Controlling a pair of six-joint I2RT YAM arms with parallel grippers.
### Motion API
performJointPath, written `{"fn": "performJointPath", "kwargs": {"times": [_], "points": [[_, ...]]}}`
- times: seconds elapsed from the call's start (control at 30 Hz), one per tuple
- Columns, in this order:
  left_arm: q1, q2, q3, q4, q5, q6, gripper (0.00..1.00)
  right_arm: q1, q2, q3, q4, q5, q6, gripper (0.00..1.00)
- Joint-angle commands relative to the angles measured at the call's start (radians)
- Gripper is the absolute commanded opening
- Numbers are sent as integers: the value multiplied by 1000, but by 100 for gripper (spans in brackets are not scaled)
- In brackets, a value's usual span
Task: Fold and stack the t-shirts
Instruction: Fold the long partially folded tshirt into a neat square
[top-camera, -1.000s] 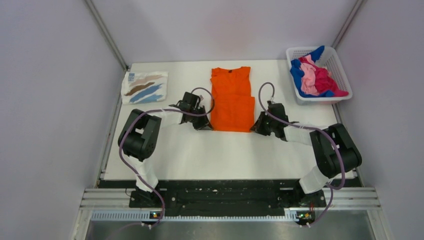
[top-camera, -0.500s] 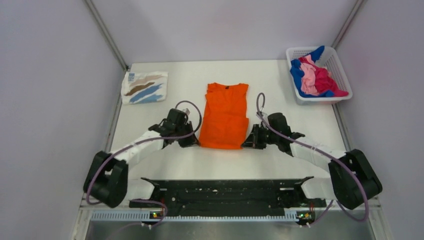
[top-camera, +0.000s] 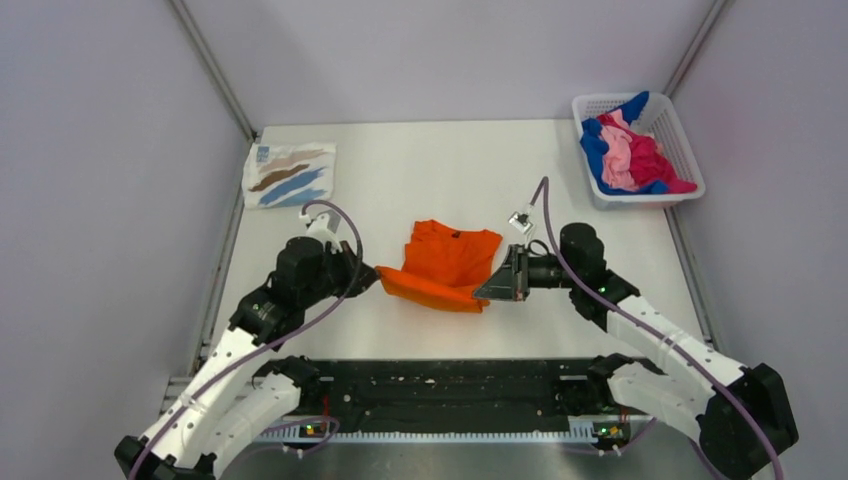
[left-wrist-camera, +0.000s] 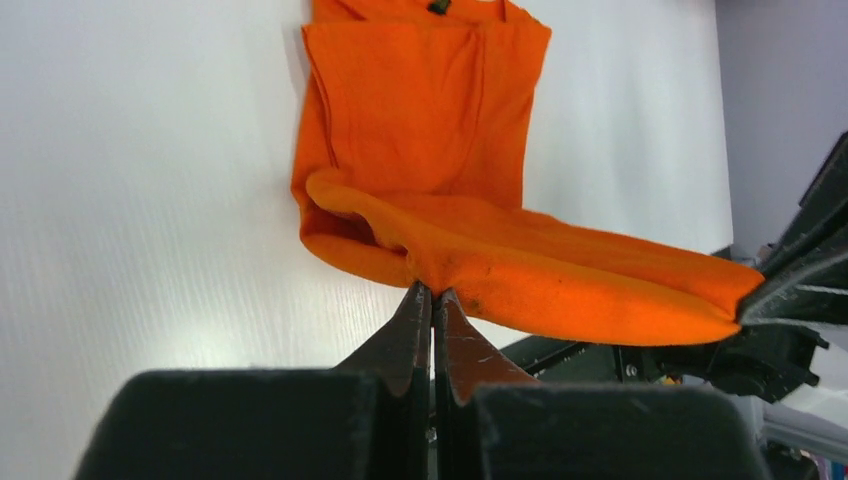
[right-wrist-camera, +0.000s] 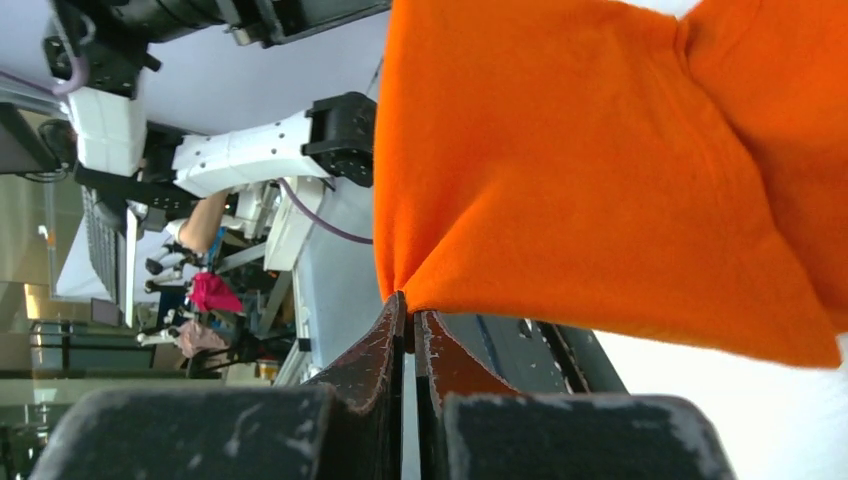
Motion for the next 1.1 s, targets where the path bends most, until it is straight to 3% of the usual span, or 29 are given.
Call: {"fn": "performJointPath", "kwargs": {"times": [0.0, 0.13, 0.53, 0.87, 1.07], "points": [[1, 5, 34, 60, -139, -13, 0, -2, 16, 5, 183, -51, 77, 0], [1, 84, 64, 99, -208, -15, 0, -43, 69, -37, 314, -60, 143, 0], [2, 356, 176, 246, -251, 0, 0, -222, 167, -146, 409, -59, 163, 0], [7, 686, 350, 298, -284, 20, 0, -313, 302, -88, 391, 52, 95, 0], [11, 870, 505, 272, -307, 34, 0, -326, 426, 31, 355, 132, 41, 0]]}}
